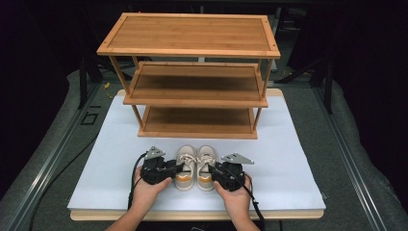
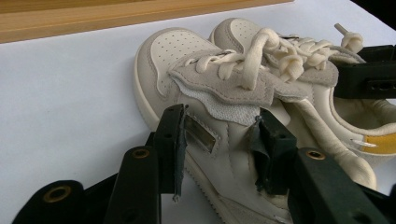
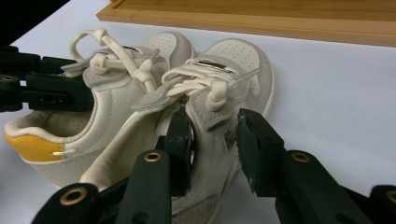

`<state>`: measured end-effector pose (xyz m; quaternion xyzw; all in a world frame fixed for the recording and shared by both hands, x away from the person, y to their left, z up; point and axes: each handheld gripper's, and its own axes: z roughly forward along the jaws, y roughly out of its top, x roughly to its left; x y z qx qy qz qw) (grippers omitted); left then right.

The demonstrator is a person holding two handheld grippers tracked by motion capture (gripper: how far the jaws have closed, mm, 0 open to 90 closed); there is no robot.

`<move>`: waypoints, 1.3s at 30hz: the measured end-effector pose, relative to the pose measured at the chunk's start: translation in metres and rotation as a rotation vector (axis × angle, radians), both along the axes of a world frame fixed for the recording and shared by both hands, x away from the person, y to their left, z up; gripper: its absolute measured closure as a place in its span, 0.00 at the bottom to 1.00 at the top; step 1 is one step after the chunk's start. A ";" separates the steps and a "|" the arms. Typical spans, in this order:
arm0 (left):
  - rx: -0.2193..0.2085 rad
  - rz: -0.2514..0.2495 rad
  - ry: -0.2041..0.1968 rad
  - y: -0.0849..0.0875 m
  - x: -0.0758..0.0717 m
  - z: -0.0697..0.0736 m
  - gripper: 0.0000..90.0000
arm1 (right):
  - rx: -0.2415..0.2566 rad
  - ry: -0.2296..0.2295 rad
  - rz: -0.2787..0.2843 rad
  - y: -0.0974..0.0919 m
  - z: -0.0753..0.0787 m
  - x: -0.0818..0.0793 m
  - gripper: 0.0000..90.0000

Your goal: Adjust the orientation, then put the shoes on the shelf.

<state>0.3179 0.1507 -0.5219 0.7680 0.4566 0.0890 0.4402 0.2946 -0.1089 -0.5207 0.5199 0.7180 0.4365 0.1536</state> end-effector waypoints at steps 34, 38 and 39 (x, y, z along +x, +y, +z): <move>-0.091 0.032 -0.036 0.010 -0.014 0.001 0.53 | 0.016 -0.082 0.015 0.002 0.003 -0.019 0.57; -0.097 0.046 -0.043 0.007 -0.016 0.000 0.53 | 0.019 -0.072 0.009 0.003 0.002 -0.019 0.57; -0.091 0.055 -0.042 0.005 -0.017 -0.001 0.53 | 0.019 -0.071 0.007 0.003 0.002 -0.019 0.57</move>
